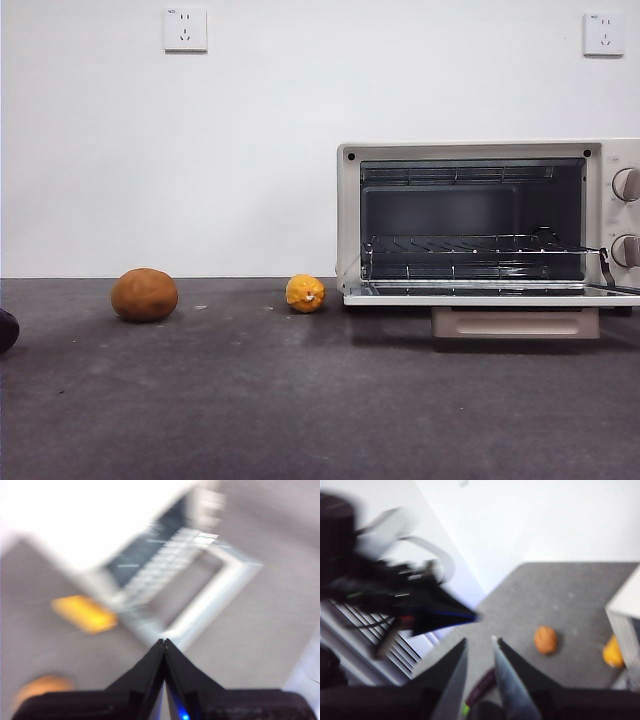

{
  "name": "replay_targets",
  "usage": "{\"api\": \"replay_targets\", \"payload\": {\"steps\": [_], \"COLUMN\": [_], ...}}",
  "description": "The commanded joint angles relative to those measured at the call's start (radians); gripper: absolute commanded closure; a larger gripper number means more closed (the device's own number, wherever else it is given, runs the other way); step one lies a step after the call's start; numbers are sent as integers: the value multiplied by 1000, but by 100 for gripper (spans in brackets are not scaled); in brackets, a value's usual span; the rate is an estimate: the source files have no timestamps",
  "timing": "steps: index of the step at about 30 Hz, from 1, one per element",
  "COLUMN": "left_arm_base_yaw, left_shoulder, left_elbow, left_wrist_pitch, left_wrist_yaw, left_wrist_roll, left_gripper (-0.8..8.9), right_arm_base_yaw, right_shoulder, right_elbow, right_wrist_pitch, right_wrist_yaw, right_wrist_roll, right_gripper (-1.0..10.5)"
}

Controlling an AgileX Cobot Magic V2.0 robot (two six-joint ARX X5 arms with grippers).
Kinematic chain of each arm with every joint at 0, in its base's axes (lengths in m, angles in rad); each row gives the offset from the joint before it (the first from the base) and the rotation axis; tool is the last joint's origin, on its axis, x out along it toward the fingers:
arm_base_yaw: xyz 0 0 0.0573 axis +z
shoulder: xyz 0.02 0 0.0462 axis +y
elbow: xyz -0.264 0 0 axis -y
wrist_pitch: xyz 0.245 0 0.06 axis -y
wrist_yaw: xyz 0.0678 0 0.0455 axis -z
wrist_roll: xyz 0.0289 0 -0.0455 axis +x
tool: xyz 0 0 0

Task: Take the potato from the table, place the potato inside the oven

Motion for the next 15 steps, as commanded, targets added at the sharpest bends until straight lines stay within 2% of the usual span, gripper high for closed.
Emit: {"api": "replay_targets", "payload": {"steps": [1,5,9,12,15], "left_arm_base_yaw": [19,56,92,113,131], "left_shoulder": [-96,-227,-361,-483,-620], "left_elbow": [-4,-4,-54,-176,-355], "left_wrist_pitch": [-3,-4,-5,-5,-5], "left_wrist_yaw": [-54,-56,-57,-59,-122], "left_wrist_roll": [-1,-23,-26,-48,-87], "left_gripper": [819,819,819,819,820], "right_arm_base_yaw": [98,290,443,515,562], "right_shoulder": [56,231,488,687,883], "right_elbow": [59,263,595,871,1151], "right_wrist_pitch": [147,117,-85,-239,-328], "right_wrist_yaw": [46,200,320,380,388], "right_wrist_roll": [131,109,-14,-90,-99], "right_gripper": [815,814,810,810,810]}}
